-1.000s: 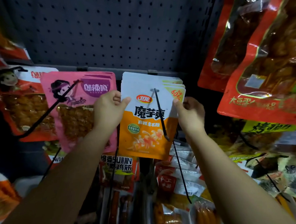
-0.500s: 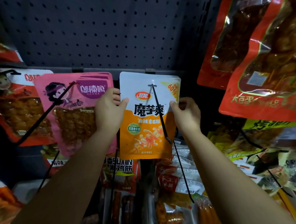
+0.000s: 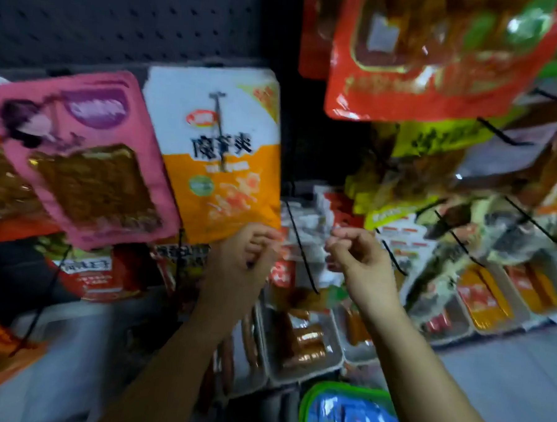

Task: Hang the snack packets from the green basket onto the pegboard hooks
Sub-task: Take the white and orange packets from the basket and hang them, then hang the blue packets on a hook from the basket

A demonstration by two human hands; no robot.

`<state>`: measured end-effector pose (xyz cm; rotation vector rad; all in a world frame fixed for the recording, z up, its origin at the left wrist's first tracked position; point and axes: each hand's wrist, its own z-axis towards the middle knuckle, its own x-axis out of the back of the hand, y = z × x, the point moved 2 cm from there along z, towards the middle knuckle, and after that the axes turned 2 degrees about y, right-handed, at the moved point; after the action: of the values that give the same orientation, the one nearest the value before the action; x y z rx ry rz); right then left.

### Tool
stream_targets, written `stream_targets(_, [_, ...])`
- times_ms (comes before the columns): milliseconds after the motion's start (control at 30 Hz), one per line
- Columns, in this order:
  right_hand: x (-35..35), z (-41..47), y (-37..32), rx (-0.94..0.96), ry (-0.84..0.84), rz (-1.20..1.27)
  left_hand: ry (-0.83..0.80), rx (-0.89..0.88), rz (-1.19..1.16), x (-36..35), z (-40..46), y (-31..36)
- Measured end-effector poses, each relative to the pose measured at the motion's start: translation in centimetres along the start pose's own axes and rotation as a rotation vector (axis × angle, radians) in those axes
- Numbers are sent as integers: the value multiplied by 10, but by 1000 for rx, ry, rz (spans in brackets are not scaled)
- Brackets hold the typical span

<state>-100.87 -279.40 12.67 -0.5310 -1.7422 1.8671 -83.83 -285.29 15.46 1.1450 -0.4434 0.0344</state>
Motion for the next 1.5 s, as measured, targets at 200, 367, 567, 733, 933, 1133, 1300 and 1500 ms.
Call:
stream_targets(200, [125,-82,104,-286,191,37,-353,254,-120,-130,-84,-46])
stream_targets(367, [207,-150,255,-649,246,-115,-536,478,-147,-244,-163,-151])
stream_targets(567, [243,-202,472,-915,130,-340,-648,680,-48,-361,-265,-333])
stream_targets(733, [241,-214,648,-1024,-94,-615,-654,860,107,-413,-343,-495])
stream_targets(933, [230,-201,767,-1019,29,-627,-595,1001,241,-445,-379,-593])
stream_targets(1133, [225,-210,781,-952,188,-582,-592,980,47,-493,-365,-588])
stream_targets(1300, [260,-227,772,-944,495,-452,-730,1064,5,-515,-363,-583])
stream_targets(1500, [268,-241,759,-822,735,-80,-681,1062,-8,-501,-378,-583])
